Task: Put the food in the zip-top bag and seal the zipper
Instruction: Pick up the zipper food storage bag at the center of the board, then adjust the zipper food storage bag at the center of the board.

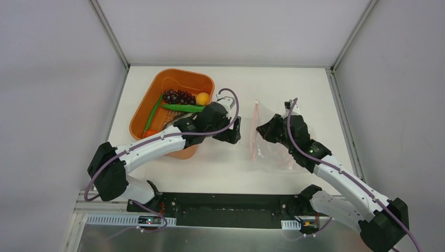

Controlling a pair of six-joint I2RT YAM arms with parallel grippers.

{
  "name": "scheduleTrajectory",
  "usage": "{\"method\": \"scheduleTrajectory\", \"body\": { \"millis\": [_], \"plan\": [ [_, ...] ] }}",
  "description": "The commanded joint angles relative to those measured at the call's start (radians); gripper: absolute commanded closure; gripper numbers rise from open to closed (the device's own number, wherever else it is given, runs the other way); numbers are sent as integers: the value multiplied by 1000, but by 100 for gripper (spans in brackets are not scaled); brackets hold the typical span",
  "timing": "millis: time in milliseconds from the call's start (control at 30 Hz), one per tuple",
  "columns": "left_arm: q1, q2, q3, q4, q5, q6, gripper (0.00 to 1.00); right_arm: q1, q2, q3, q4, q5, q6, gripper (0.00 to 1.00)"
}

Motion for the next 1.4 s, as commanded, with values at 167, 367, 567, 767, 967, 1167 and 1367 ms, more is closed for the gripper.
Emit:
{"method": "scheduleTrajectory", "body": {
  "millis": [167,367,567,767,967,1167,1367],
  "plan": [
    [1,104,54,243,233,-132,25,-4,-83,36,51,-141,-55,100],
    [1,137,48,303,279,-154,43,-4,-102,37,49,-161,-58,100],
    [0,107,53,237,176,-110,82,-3,-85,95,-55,-95,-89,100],
    [1,52,51,67,-85,-93,97,-5,-26,267,-294,10,-220,100],
    [0,30,90,15,-165,-92,100,-3,58,429,-555,149,-250,100],
    [-1,30,127,11,-107,-89,100,-3,65,450,-603,80,-259,100],
    [-27,31,169,21,-43,-66,100,-3,40,393,-427,-121,-138,95]
  ]
}}
